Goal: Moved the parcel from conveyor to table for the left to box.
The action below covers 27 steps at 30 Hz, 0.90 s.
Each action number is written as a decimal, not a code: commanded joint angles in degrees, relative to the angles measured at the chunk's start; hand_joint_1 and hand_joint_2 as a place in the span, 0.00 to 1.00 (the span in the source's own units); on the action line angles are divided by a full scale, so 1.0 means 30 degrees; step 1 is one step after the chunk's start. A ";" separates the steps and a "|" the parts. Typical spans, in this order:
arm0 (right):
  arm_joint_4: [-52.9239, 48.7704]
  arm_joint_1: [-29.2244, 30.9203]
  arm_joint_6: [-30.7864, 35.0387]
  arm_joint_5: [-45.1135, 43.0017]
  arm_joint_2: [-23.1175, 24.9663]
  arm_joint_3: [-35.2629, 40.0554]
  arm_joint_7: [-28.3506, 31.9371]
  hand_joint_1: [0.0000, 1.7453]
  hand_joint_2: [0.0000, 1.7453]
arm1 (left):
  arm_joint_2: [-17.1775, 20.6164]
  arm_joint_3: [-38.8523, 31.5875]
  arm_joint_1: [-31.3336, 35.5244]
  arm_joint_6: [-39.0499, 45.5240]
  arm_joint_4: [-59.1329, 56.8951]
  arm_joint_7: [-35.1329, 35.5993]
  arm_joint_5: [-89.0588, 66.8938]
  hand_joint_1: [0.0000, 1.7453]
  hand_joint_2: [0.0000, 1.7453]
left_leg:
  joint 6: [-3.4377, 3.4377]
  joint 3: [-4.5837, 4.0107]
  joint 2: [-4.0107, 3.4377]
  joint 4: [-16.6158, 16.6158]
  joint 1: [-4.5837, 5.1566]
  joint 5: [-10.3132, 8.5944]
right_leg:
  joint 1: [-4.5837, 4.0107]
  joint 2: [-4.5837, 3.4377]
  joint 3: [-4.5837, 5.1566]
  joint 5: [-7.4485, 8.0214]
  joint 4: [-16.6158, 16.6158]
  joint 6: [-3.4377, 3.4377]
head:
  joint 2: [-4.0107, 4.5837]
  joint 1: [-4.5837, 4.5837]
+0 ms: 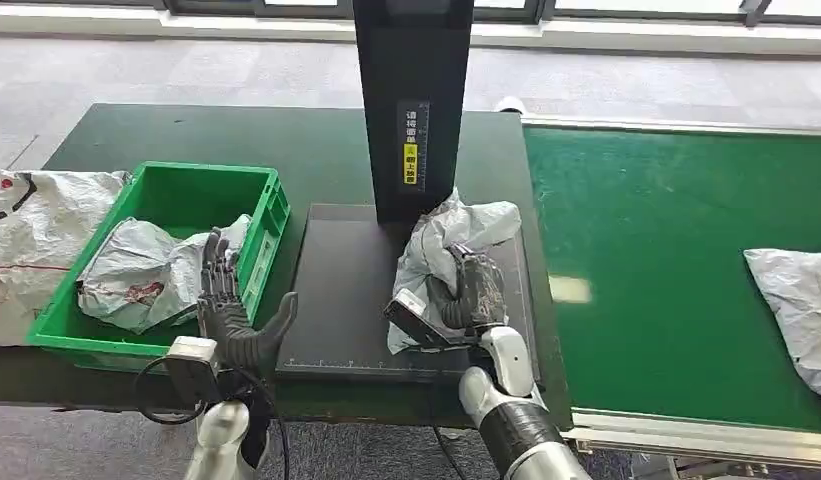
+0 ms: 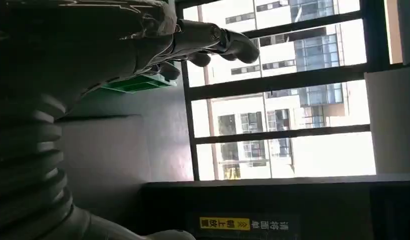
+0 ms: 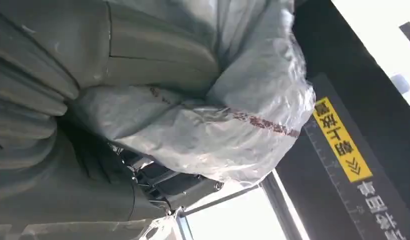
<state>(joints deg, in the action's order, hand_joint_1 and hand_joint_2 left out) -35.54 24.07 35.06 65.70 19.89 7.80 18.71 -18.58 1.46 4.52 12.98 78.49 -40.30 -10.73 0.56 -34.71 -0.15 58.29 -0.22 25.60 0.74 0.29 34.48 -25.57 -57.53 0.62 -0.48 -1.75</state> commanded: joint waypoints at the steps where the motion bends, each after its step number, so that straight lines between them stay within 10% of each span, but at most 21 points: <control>1: 0.0103 0.0414 0.1647 -0.0964 -0.0376 -0.0362 0.1468 0.00 1.00 | -0.0474 -0.0176 0.0252 0.0420 -0.0886 0.0101 -0.0013 0.00 1.00 | -0.0005 0.0048 0.0033 -0.0029 -0.0002 -0.0003 | -0.0002 0.0025 -0.0062 -0.0005 0.0035 -0.0005 | 0.0000 0.0000; 16: -1.1666 -0.4170 0.1647 -0.4325 0.0037 -0.1543 0.5764 0.00 1.00 | -0.0474 -0.0261 0.0179 0.0644 -0.1009 0.0101 -0.0073 0.00 1.00 | -0.0003 0.0025 0.0093 -0.0019 0.0001 0.0004 | -0.0001 0.0082 -0.0058 -0.0030 0.0022 -0.0008 | 0.0000 -0.0007; 27: -1.4301 -0.5407 0.1647 -0.5592 0.0037 -0.1609 0.6676 0.00 1.00 | -0.0474 -0.0112 -0.0046 0.0803 -0.1029 0.0101 -0.0238 0.00 1.00 | 0.0004 0.0061 0.0081 -0.0045 -0.0006 0.0008 | -0.0005 0.0062 -0.0084 -0.0024 0.0059 -0.0009 | 0.0000 -0.0007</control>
<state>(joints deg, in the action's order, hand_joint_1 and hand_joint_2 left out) -68.88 12.78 40.15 50.03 20.02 5.84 37.86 -18.56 1.46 4.54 14.97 78.01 -40.30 -11.15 0.57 -34.71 -0.15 58.30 -0.21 25.63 0.76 0.25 34.50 -25.58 -57.52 0.62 -0.48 -1.77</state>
